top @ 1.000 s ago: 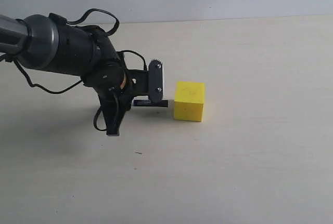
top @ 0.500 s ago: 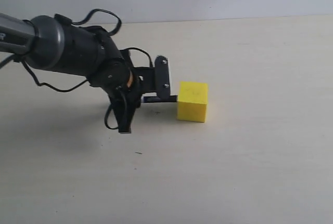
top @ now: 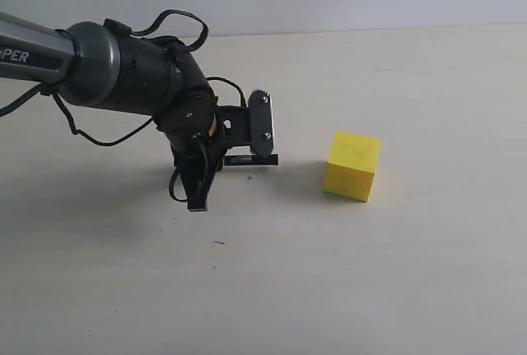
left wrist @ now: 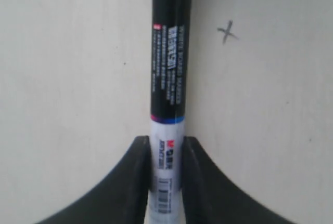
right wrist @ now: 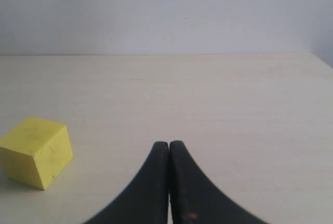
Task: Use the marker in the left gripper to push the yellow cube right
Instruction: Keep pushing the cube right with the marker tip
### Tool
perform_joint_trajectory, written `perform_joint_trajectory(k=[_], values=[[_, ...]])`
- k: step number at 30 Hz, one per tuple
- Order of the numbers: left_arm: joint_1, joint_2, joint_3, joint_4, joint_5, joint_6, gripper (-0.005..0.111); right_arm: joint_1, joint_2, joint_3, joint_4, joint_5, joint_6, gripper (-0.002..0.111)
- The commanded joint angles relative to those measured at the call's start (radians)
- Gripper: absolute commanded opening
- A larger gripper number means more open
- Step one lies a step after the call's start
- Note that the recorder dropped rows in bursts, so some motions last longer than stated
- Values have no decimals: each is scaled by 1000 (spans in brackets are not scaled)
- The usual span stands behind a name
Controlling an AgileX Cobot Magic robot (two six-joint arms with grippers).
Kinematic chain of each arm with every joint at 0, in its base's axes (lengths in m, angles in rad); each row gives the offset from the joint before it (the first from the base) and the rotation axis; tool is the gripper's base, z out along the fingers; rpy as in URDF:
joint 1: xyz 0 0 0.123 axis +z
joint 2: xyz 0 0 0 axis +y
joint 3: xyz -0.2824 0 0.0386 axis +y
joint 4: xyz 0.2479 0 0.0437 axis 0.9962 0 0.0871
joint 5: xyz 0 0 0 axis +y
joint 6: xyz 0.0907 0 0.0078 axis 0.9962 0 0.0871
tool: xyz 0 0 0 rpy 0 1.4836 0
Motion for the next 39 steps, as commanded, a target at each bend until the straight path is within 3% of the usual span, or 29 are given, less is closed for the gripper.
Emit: perform_joint_trajectory(k=[1,8,16,19,22,25,33,39], values=[[-31,3,-4,-15,-14,17,0,-4,-5,5,-6,-12,-2,0],[-169,27,-66,-15,-37,23,0,-4,-5,5,-6,-12,-2,0],[-139,27,-71,-12,116,-19,0,-4,-5,5,-6,-12,-2,0],[-131,27,-71,-10,103,-19,0,-4,-5,5,-6,-12,-2,0],[-131,33,-79,-16,-3,-19,0,-4,-5,5,-6,-12,-2,0],[-150,80,-163,-46,-61,-64,0,-4,-5,5,-6,-12,-2,0],[-151,115,-217,-6,185,-68,0,-4,-5,5,-6,-12,-2,0],[-189,119,-217,-20,105,-68,0,-4,-5,5,-6,-12,-2,0]])
